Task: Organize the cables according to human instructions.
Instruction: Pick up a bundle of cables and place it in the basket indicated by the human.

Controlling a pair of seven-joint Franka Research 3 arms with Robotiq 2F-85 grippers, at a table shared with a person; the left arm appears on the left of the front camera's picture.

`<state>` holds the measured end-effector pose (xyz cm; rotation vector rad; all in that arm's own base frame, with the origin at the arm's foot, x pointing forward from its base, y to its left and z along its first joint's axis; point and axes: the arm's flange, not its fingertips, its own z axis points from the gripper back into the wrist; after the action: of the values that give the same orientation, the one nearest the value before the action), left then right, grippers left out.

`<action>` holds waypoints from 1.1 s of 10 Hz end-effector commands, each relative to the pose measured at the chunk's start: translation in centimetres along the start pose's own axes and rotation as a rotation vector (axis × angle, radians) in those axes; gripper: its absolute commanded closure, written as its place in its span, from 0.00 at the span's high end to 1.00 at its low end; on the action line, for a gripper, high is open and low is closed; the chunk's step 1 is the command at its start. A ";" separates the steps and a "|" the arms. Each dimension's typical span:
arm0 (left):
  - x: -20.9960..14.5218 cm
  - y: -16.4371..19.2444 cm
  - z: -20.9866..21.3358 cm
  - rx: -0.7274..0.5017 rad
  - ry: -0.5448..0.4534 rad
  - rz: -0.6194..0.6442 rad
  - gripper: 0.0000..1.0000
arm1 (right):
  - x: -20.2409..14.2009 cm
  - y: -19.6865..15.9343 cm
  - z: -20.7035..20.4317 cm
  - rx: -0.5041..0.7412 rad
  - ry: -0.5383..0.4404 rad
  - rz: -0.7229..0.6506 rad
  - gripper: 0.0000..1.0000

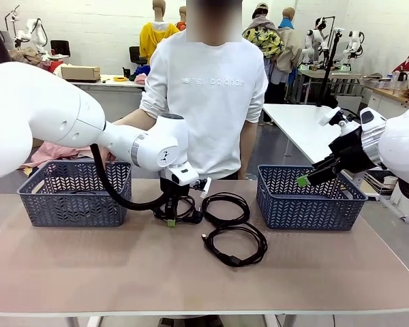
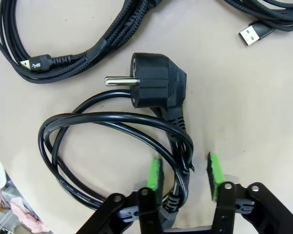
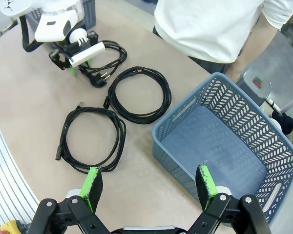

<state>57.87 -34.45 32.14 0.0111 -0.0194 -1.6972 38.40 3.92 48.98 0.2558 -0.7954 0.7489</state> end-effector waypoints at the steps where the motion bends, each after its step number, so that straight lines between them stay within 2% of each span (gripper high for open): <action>1: -0.3 0.2 0.4 -0.024 -0.015 -0.016 0.32 | 0.0 -0.1 0.0 0.006 -0.008 -0.007 1.00; 2: -0.3 0.1 0.4 -0.025 -0.016 -0.016 0.04 | 0.0 -0.1 0.0 0.006 -0.008 -0.007 1.00; 3: -0.3 0.1 0.5 -0.025 -0.015 -0.016 0.14 | 0.0 -0.1 0.0 0.006 -0.008 -0.007 1.00; 4: -0.3 0.0 0.6 -0.024 -0.014 -0.016 0.00 | 0.0 -0.1 0.0 0.006 -0.008 -0.007 1.00; 8: -0.4 -0.5 2.7 0.013 -0.003 -0.001 0.00 | 0.0 -0.1 0.0 0.006 -0.008 -0.007 1.00; 9: -0.6 -0.5 4.5 0.051 0.005 0.023 0.03 | 0.0 -0.1 0.0 0.006 -0.008 -0.007 1.00; 11: -0.9 -1.0 9.0 0.112 -0.017 0.020 0.03 | 0.0 -0.1 0.0 0.006 -0.008 -0.007 1.00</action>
<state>57.66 -34.14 38.99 0.0731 -0.1032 -1.6891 38.40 3.92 48.97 0.2558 -0.7953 0.7488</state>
